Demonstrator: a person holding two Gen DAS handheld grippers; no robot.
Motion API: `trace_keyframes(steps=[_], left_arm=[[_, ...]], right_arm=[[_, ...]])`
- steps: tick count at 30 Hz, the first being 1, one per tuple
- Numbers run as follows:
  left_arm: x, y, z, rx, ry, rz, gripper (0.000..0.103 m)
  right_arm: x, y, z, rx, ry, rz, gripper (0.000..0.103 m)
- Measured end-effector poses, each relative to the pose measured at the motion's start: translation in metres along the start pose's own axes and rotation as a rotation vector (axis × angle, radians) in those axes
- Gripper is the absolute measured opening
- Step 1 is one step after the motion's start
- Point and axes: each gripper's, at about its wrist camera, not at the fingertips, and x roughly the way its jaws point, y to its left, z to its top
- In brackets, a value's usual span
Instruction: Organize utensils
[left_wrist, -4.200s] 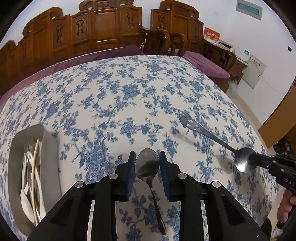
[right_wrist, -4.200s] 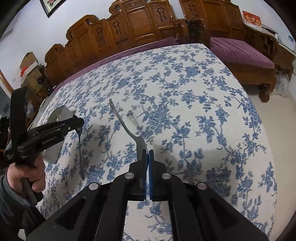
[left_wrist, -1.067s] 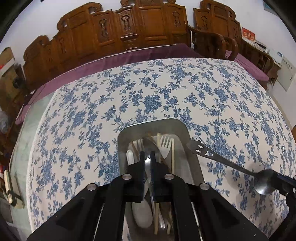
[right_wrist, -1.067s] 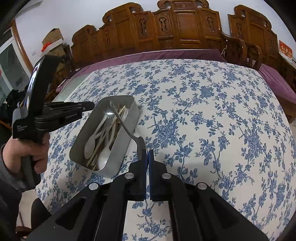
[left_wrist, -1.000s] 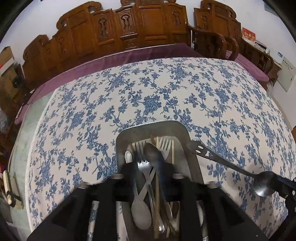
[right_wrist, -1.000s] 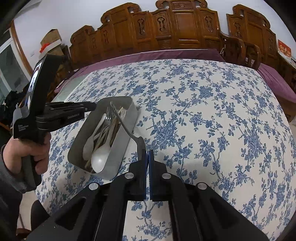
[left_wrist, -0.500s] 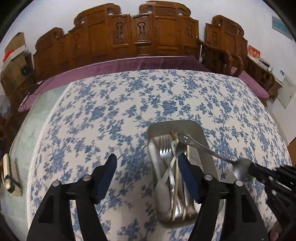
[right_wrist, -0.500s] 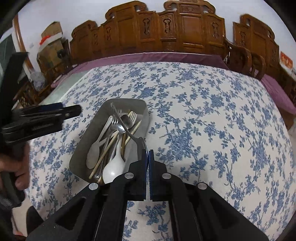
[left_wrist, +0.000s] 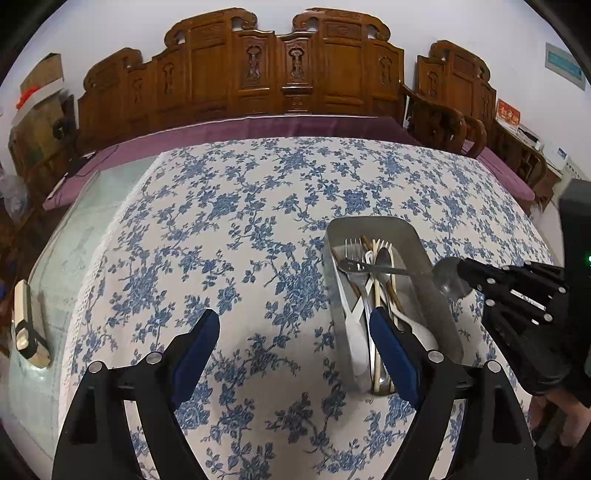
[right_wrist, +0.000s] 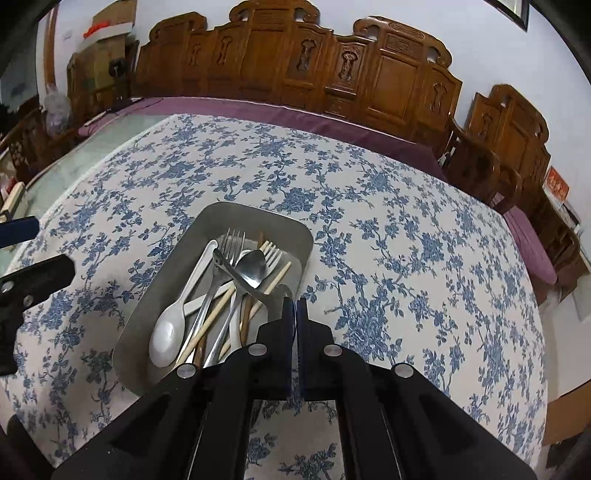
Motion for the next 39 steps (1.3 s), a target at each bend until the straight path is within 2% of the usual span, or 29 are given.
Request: trace_keyframes(steps=[7,11,14,16,17,18,25,28,31,39], left_arm=[[-0.006,0.006,-0.008,-0.006,-0.002,0.0,0.08],[-0.009,0.006,-0.011,-0.004,-0.002,0.003,0.08],[-0.012,0.006,-0.013,-0.007,-0.003,0.005,0.081],[-0.017,0.005,-0.015,-0.012,-0.009,0.006,0.082],[-0.021,0.004,-0.016,-0.015,-0.015,0.004,0.082],[-0.023,0.003,-0.016,-0.017,-0.018,0.005,0.083],[-0.066,-0.023,-0.024,-0.021,-0.092,0.003,0.091],[-0.092,-0.04,-0.028,-0.018,-0.145,-0.004,0.095],[-0.119,-0.056,-0.032,-0.017,-0.191,-0.005,0.095],[-0.186,-0.101,-0.048,-0.003,-0.322,-0.01,0.095]], right_arm=[[-0.003,0.013,-0.008,-0.022,-0.007,0.052,0.004],[-0.007,0.014,-0.013,0.011,0.007,0.182,0.01],[-0.009,0.015,-0.02,0.028,0.034,0.326,0.013],[-0.016,0.016,-0.025,0.02,0.015,0.345,0.032],[-0.023,0.012,-0.027,0.027,-0.004,0.366,0.046],[-0.031,0.009,-0.03,0.036,-0.025,0.382,0.047],[-0.096,-0.035,-0.048,0.099,-0.158,0.378,0.047],[-0.132,-0.059,-0.059,0.122,-0.224,0.343,0.047],[-0.167,-0.084,-0.074,0.164,-0.282,0.31,0.058],[-0.256,-0.132,-0.115,0.235,-0.442,0.195,0.098]])
